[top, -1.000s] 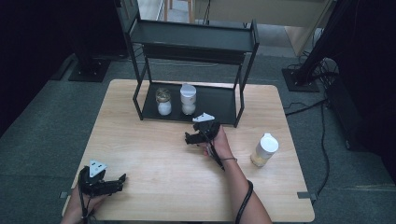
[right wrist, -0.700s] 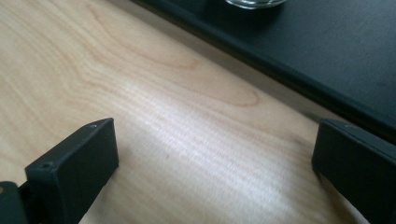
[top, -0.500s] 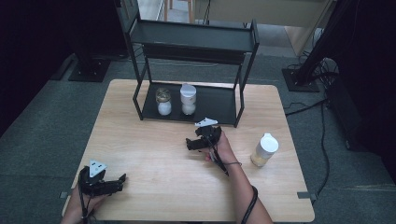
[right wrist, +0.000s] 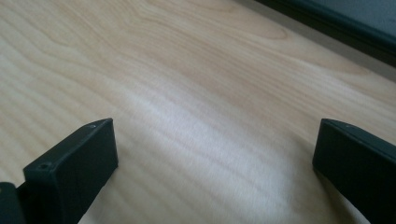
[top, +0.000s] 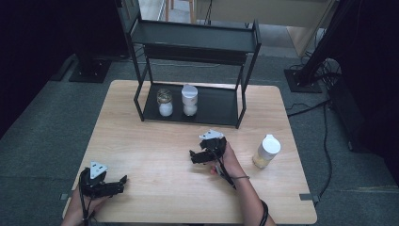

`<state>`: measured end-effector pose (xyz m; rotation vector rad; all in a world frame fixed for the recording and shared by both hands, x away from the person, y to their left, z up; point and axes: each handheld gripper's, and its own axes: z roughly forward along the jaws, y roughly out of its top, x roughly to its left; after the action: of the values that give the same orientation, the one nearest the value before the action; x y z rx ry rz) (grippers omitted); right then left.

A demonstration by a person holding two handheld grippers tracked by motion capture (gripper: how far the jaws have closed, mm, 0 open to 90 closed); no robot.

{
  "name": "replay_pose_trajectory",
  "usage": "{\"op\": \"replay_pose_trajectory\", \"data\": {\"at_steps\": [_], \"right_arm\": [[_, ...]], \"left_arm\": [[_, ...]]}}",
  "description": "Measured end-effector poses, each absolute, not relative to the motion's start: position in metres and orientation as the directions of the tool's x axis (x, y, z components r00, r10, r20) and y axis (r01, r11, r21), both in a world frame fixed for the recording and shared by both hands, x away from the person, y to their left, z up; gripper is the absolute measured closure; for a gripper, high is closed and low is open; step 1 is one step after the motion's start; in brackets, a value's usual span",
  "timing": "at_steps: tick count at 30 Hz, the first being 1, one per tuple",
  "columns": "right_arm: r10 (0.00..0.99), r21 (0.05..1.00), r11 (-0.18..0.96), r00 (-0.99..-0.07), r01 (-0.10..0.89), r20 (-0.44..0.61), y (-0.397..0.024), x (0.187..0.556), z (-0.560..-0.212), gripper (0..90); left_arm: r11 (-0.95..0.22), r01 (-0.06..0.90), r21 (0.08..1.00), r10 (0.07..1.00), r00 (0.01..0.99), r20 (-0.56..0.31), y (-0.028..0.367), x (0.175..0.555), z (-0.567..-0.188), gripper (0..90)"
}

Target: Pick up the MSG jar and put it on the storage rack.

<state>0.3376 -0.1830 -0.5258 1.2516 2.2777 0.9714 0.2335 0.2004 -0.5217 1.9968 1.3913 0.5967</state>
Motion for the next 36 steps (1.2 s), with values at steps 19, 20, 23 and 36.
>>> {"op": "replay_pose_trajectory", "data": {"at_steps": [19, 20, 23, 36], "right_arm": [[0.807, 0.724, 0.413, -0.591, 0.553, -0.009, -0.189, 0.306, -0.526, 0.0], [0.807, 0.723, 0.411, -0.59, 0.555, -0.006, -0.19, 0.306, -0.526, 0.0], [0.808, 0.718, 0.404, -0.589, 0.567, 0.011, -0.193, 0.304, -0.526, 0.0], [0.78, 0.727, 0.444, -0.626, 0.524, -0.025, -0.197, 0.29, -0.526, 0.0]], "left_arm": [[-0.241, 0.658, 0.714, 0.942, 0.335, 0.01, 0.2, 0.234, -0.522, 0.2], [-0.242, 0.657, 0.714, 0.942, 0.336, 0.01, 0.2, 0.234, -0.522, 0.2], [-0.243, 0.658, 0.712, 0.942, 0.336, 0.011, 0.2, 0.234, -0.522, 0.1], [-0.231, 0.663, 0.712, 0.948, 0.319, 0.01, 0.2, 0.234, -0.522, 0.0]]}}
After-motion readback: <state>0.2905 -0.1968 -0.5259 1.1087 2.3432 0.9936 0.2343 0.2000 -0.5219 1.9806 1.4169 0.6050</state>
